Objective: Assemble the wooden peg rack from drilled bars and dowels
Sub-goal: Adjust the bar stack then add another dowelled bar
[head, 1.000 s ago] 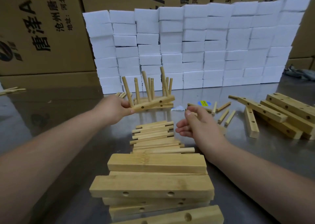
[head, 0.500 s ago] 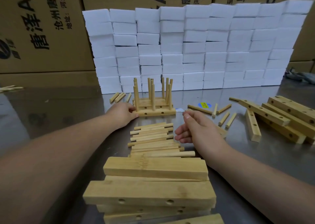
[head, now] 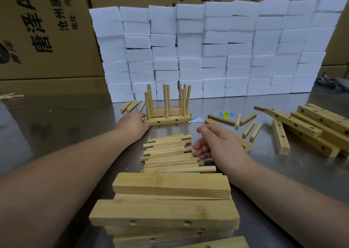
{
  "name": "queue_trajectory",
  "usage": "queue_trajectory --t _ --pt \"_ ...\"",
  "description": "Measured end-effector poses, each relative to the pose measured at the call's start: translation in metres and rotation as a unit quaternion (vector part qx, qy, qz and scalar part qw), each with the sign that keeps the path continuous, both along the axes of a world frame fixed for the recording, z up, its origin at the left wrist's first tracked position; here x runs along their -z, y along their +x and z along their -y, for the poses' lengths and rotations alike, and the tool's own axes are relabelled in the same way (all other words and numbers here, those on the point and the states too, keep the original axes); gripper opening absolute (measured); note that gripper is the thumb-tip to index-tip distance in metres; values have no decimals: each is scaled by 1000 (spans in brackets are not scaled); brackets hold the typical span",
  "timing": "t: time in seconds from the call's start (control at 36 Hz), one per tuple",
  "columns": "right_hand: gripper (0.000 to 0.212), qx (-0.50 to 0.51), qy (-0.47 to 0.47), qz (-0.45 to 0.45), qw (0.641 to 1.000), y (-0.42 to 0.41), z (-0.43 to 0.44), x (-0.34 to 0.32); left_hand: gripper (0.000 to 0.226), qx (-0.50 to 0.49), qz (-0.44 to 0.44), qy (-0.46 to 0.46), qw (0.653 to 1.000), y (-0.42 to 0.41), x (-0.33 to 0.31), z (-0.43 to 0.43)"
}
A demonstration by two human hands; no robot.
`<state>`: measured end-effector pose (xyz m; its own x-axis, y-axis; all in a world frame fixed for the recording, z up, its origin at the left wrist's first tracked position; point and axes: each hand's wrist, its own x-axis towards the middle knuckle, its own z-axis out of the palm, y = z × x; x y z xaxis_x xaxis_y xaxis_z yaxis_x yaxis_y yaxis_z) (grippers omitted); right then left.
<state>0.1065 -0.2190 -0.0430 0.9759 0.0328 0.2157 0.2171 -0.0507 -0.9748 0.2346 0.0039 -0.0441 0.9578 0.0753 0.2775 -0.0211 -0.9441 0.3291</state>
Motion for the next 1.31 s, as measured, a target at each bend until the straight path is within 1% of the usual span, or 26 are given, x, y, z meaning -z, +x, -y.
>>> queue_trajectory --t 0.17,0.44,0.53,0.64,0.78,0.94,1.31 --pt "22 3 -1 -3 1000 -1 -1 -1 32 3 15 18 1000 2 1 1" --pt "23 5 -8 -8 1000 0 0 -1 38 -14 7 34 999 5 -2 3" --pt "23 3 -9 -9 1000 -1 0 -1 35 -15 10 41 999 6 -2 5" --pt "23 2 -10 -8 1000 -1 0 -1 24 -6 12 26 1000 9 -2 9" --pt "23 3 -7 -5 1000 -1 0 -1 20 -5 8 18 1000 13 -1 10" --pt "23 1 -10 -6 1000 0 0 -1 27 -7 4 22 1000 16 -2 11" --pt "22 2 -5 -7 1000 2 1 1 29 -15 6 23 1000 26 -3 17"
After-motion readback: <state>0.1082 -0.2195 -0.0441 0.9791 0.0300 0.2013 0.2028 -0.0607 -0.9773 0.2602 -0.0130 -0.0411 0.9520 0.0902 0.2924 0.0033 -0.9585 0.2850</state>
